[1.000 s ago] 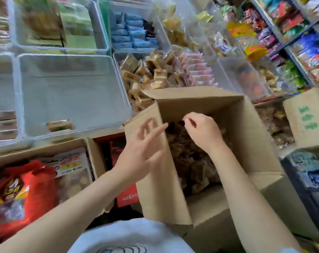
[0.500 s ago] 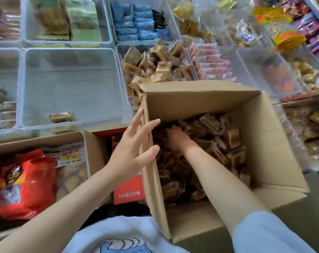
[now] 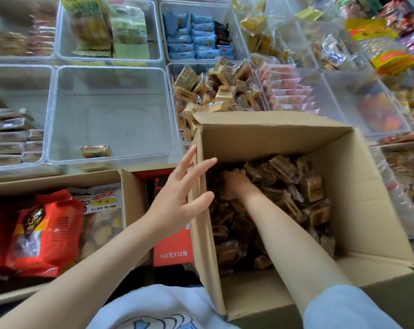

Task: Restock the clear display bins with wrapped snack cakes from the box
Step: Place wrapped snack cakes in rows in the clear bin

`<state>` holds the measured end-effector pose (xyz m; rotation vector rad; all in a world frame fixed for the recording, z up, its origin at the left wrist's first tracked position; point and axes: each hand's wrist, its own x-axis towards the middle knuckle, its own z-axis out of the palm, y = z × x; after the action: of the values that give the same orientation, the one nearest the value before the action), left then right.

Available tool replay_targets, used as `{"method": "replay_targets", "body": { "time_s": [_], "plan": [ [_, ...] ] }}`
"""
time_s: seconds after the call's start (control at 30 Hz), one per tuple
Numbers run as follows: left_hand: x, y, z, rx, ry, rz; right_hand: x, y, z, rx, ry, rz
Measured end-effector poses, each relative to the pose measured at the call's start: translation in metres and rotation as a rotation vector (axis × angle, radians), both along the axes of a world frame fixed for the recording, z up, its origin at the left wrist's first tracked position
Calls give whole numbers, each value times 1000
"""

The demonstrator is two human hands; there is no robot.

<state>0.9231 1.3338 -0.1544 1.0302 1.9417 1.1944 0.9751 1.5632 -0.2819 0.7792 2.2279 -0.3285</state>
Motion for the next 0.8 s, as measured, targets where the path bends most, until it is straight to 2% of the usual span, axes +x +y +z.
{"method": "replay_targets", "body": {
  "time_s": [0.1, 0.2, 0.27, 0.33, 0.4, 0.5, 0.63, 0.7, 0.8],
  "plan": [
    [0, 2, 0, 19, -13, -5, 16, 9, 62, -291, 222, -300],
    [-1, 4, 0, 33, -23, -12, 34, 10, 125, -783, 449, -730],
    [-3, 4, 2, 19, -15, 3, 45, 3, 156, -1113, 618, -928],
    [-7, 3, 6, 31, -26, 58, 49, -8, 176, -1320, 743, -1012],
    [-12, 1, 13, 85, -67, 137, 47, -24, 191, -1434, 835, -1009],
    [-23, -3, 32, 147, -186, 212, 31, -50, 204, -1450, 924, -912],
    [-51, -16, 49, 236, -596, 325, -1, -79, 208, -1409, 925, -761],
    [-70, -31, 45, 270, -637, 373, -19, -92, 207, -1335, 899, -704],
    [-101, -60, 33, 268, -541, 380, -48, -112, 204, -1062, 852, -551]
  ]
}}
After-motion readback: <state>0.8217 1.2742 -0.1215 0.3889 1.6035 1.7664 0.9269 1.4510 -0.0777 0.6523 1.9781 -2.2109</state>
